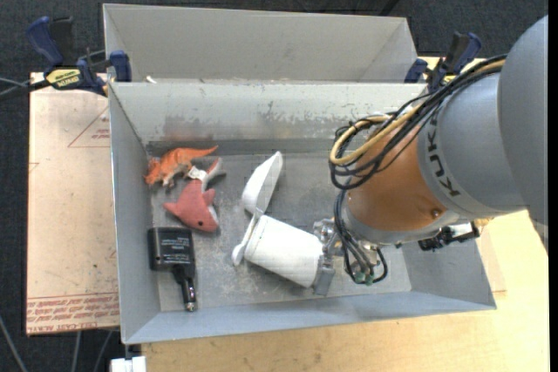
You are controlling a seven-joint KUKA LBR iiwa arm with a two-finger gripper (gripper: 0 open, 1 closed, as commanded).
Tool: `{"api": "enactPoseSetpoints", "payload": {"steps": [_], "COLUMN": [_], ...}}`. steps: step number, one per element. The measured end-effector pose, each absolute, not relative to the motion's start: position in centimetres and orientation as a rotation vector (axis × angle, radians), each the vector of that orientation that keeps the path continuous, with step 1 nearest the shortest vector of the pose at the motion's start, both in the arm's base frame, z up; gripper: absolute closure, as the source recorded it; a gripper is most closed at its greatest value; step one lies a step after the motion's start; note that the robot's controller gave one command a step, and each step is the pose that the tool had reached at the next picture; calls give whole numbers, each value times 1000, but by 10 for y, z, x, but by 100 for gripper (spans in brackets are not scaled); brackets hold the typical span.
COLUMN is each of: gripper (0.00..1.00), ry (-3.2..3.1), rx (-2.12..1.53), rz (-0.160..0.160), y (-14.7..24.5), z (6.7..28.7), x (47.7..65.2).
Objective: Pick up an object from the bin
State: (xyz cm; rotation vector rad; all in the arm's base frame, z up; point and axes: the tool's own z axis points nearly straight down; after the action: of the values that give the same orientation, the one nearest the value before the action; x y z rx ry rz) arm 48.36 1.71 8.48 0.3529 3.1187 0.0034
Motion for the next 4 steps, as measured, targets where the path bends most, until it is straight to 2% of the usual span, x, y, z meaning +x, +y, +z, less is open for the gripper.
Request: {"api": "enactPoseSetpoints", "payload": {"steps": [4], "gripper": [100], "ry": [3124], "rx": [351], "rz": [3], "y": [17], "z": [116], "x": [483]}}
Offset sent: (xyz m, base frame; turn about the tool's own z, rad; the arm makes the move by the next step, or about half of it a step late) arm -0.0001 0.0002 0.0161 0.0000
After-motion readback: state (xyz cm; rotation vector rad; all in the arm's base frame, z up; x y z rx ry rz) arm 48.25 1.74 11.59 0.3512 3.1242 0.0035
